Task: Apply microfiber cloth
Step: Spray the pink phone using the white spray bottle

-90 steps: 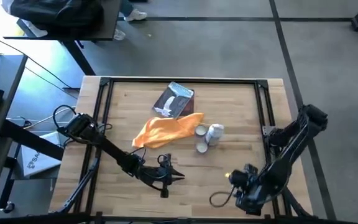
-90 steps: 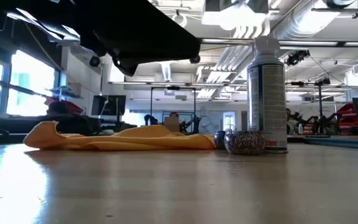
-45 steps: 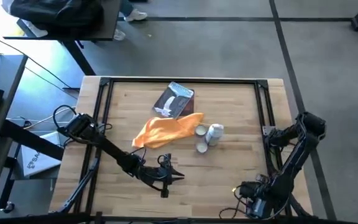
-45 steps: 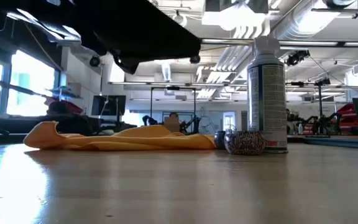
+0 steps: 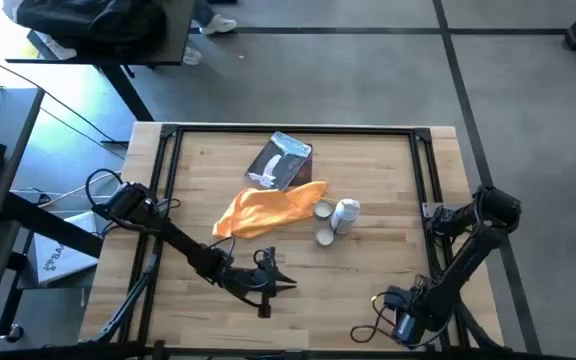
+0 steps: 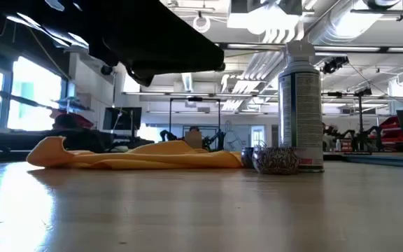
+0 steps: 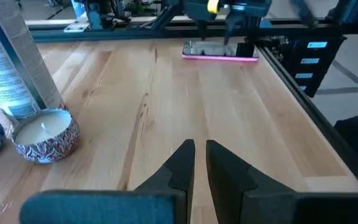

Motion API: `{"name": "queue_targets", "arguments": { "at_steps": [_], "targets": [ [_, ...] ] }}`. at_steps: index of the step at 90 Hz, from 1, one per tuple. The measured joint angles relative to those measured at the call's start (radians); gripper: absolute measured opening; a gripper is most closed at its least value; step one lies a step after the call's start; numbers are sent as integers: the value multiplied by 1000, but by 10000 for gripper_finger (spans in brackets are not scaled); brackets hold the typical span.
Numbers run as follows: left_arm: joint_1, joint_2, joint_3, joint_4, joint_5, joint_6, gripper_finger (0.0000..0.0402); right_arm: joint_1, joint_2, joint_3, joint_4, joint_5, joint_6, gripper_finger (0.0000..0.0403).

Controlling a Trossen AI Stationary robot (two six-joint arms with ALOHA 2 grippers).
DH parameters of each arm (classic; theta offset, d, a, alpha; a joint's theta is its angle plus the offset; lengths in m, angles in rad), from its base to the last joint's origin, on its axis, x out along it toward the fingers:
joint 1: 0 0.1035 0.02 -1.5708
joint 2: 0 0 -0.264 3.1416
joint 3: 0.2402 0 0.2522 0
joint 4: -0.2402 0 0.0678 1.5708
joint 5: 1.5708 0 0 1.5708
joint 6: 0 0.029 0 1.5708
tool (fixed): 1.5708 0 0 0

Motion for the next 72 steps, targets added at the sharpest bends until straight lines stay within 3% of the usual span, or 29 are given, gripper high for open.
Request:
{"name": "queue_targets", "arguments": {
  "at_steps": [17,33,43,54,72],
  "targets": [
    [0,0,0,-2,-1,13,23,-53,-5,-32,83,53,-58,188],
    [12,0,0,-2,1,10,23,-146,-1,-10,127,303,-187,188],
    [30,2,0,-3,10,6,23,-223,0,-11,235,416,-327,188],
    [42,5,0,-15,49,-24,23,-278,0,4,360,466,-579,188],
    [23,13,0,-40,9,-16,23,-236,-2,116,156,567,-882,188]
  ]
}}
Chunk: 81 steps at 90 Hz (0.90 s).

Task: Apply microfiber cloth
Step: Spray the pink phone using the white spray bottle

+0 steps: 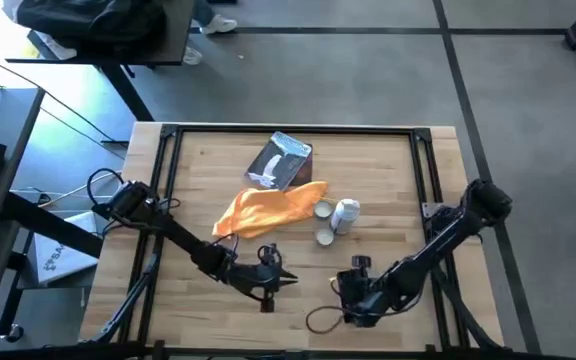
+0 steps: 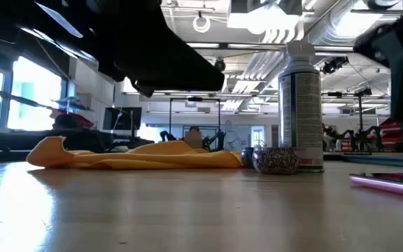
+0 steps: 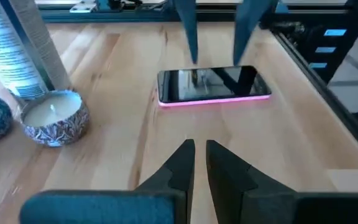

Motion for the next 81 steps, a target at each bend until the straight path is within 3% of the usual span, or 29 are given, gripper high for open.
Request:
{"name": "queue_targets", "arguments": {
  "at_steps": [21,41,62,81],
  "targets": [
    [-6,101,59,39,-29,94,25,92,46,-2,-230,33,-143,188],
    [5,193,123,32,-58,115,57,160,191,49,-229,95,-213,188],
    [10,234,146,24,-76,169,110,208,301,124,-275,236,-278,188],
    [16,276,160,29,-58,367,129,185,313,135,-178,354,-260,188]
  ]
}}
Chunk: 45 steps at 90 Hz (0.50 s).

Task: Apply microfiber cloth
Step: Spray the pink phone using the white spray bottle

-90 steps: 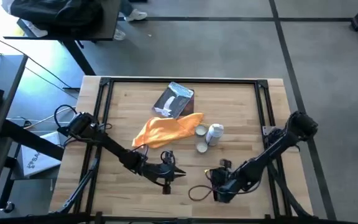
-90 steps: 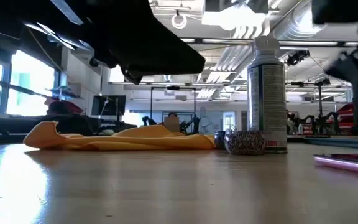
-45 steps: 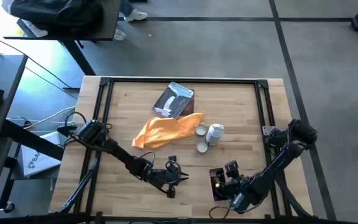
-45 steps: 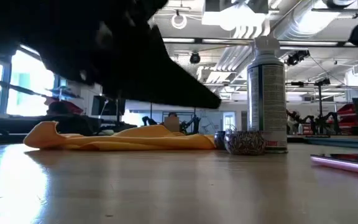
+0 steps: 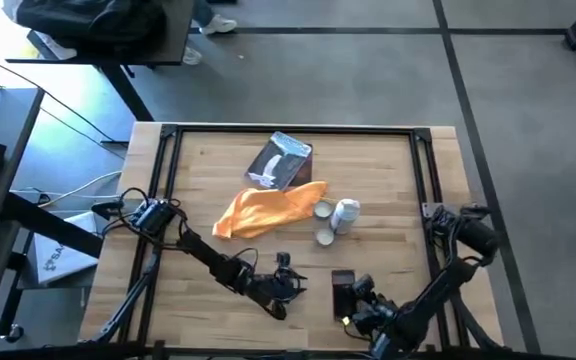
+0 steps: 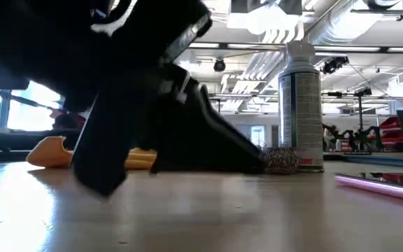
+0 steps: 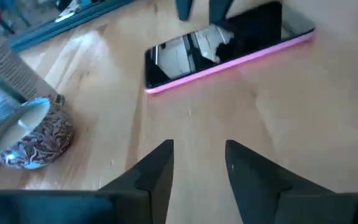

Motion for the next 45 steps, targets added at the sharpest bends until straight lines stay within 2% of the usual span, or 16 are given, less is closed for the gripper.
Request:
{"name": "queue_targets", "arguments": {
  "at_steps": [12,29,45],
  "targets": [
    [4,7,5,8,-13,148,129,-26,9,1,82,4,-81,188],
    [23,6,5,-15,29,312,129,-71,30,3,183,72,-231,188],
    [27,4,6,-12,39,477,129,-113,31,2,266,79,-362,188]
  ]
}}
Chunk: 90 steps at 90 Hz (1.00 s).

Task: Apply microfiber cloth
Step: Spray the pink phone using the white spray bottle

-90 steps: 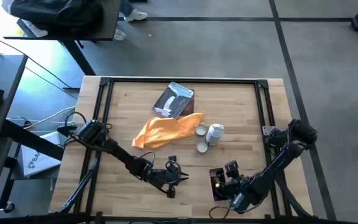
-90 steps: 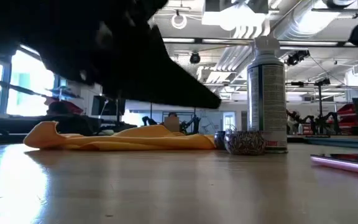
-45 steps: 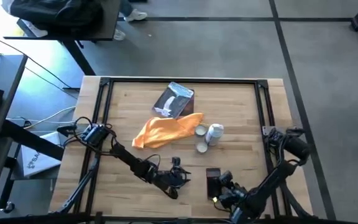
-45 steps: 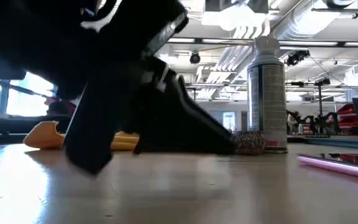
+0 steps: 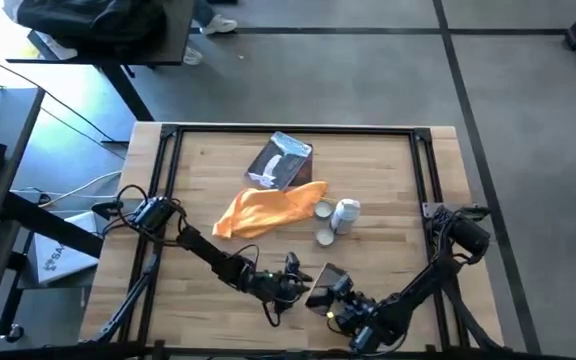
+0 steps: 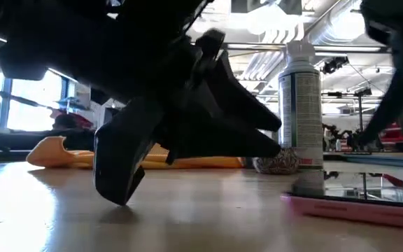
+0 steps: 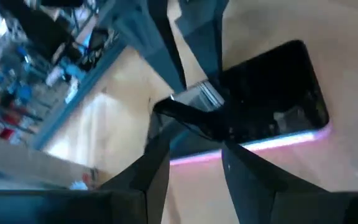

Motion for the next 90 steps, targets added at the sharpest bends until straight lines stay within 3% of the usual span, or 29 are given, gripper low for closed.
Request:
{"name": "queue_targets", "arguments": {
  "at_steps": [14,30,39,50,63,90],
  "targets": [
    [0,-33,-3,-54,-80,61,129,-23,2,-1,27,-7,-38,188],
    [4,-111,57,-388,-112,124,129,-30,-1,-1,26,-54,-38,188],
    [17,-118,83,-481,-72,218,129,-30,-2,0,28,-60,-33,188],
    [46,-106,90,-488,29,385,129,-36,-2,0,31,-67,-55,188],
    [72,-74,93,-471,64,576,129,-43,-2,1,20,-66,-62,188],
    [84,-68,91,-409,176,661,129,-73,-4,2,44,-77,-174,188]
  ]
}}
